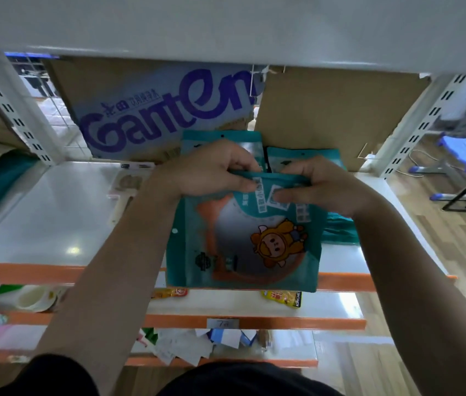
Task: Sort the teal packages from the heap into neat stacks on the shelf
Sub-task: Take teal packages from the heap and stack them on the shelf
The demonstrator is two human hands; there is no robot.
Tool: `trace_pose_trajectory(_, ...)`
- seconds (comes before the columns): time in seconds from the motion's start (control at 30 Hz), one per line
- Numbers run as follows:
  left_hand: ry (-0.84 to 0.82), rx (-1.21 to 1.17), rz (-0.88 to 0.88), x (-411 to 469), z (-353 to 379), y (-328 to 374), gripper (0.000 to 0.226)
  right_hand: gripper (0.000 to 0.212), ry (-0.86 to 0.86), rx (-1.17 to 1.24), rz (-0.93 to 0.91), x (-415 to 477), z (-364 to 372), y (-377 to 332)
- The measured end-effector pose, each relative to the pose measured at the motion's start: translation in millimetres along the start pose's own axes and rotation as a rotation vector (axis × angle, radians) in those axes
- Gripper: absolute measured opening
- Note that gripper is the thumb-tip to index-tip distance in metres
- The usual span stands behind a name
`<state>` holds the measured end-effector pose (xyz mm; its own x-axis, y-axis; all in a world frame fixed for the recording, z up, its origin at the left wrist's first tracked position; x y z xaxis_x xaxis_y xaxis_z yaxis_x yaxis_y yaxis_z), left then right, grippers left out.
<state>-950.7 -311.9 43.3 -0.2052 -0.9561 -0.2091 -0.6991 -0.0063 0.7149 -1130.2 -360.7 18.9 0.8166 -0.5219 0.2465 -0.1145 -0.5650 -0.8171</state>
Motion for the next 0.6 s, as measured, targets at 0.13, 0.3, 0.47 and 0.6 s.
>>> trace_pose_trajectory(0.13, 0.326, -0.019, 0.105, -7.9, -18.5, -1.8, 0.043, 0.027, 0.190, 0.187, -0.065, -13.7, -3.9, 8.7)
trace_pose_trajectory(0.3, 0.780, 0.033, 0.096, -17.3, -40.4, -17.3, 0.081, 0.017, 0.474, 0.523, -0.055, -36.1, -12.7, 28.3)
trace_pose_trajectory(0.47, 0.834, -0.264, 0.002, -16.4, -22.6, -30.7, 0.077, 0.046, 0.713, 0.669, -0.053, -49.9, -18.2, 44.1)
trace_pose_trajectory(0.6, 0.676, -0.433, -0.082, -4.9, 7.5, -27.4, 0.038, 0.028, 0.757, 0.712, -0.039, -54.4, -10.0, 44.7)
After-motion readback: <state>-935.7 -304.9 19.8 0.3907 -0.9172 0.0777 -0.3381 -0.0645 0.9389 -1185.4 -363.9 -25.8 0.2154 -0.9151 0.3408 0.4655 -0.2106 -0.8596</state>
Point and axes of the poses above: each hand's wrist, its own x-axis towards the middle knuckle, its own z-axis out of the palm, y = z × x, the point moved 4 cm from there along x, towards the middle knuckle, and after that the axes turned 14 degrees about -z, right-handed, at the moved point
